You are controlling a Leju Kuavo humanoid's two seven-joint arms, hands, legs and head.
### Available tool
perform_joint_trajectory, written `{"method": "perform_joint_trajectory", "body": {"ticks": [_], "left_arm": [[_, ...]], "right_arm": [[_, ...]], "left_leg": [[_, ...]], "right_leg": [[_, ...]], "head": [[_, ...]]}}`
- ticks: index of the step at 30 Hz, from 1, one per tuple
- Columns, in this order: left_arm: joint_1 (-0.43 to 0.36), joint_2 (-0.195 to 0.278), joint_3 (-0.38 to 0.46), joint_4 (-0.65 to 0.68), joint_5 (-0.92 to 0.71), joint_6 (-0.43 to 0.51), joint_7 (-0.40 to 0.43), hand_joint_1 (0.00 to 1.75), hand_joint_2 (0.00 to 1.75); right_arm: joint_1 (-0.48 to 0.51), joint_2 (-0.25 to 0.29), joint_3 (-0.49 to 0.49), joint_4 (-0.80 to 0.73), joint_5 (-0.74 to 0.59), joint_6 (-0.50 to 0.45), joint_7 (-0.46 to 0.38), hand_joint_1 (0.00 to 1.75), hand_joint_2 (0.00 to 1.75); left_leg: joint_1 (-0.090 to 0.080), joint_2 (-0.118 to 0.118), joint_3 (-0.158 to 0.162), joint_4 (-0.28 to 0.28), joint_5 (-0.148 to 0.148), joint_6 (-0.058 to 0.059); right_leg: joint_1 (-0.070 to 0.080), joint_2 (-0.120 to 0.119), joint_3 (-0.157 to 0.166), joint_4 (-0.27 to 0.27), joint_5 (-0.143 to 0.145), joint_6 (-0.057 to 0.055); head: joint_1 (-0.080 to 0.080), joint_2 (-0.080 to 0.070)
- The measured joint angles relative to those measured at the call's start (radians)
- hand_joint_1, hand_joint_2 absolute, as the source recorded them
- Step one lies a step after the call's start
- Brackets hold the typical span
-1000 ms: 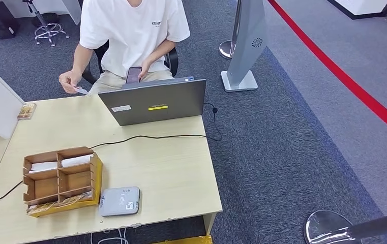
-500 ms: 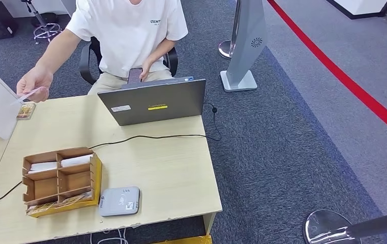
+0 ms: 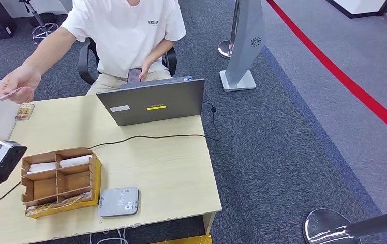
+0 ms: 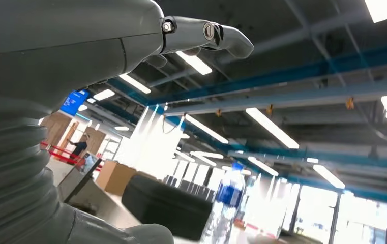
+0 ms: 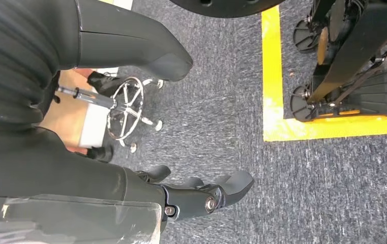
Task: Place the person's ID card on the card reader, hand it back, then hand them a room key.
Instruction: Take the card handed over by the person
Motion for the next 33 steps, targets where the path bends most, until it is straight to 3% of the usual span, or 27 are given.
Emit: {"method": "perform_joint_trajectory", "body": {"ticks": [8, 19, 23, 33], "left_arm": [[-0.035, 0.073, -0.039, 0.141, -0.019, -0.249, 0.126, 0.0, 1.75], [-0.061, 0.113, -0.049, 0.227, -0.017, -0.262, 0.135, 0.0, 1.75], [-0.06, 0.113, -0.05, 0.231, -0.009, -0.253, 0.129, 1.75, 1.75], [-0.037, 0.119, -0.051, 0.231, 0.044, -0.202, 0.071, 1.75, 1.75]], "right_arm": [[-0.001, -0.001, 0.0, 0.003, -0.025, 0.004, -0.005, 0.0, 1.75], [-0.001, -0.006, 0.002, 0.01, -0.027, 0.004, -0.005, 0.0, 1.75], [-0.001, -0.007, 0.007, 0.011, -0.039, 0.005, -0.006, 0.0, 1.75], [-0.001, -0.007, 0.029, 0.033, -0.043, 0.025, -0.048, 0.0, 1.75]], "left_leg": [[0.0, 0.001, -0.002, 0.0, 0.0, 0.0], [0.0, 0.001, -0.003, 0.0, 0.0, 0.0], [0.0, 0.001, -0.003, 0.0, 0.0, 0.0], [0.0, 0.001, -0.003, 0.0, 0.0, 0.0]], "right_leg": [[0.0, 0.001, -0.003, 0.0, 0.0, 0.0], [0.0, 0.001, -0.003, 0.0, 0.0, 0.0], [0.0, 0.001, -0.003, 0.0, 0.0, 0.0], [0.0, 0.001, -0.003, 0.0, 0.0, 0.0]], "head": [[0.0, 0.0], [0.0, 0.0], [0.0, 0.0], [0.0, 0.0]]}}
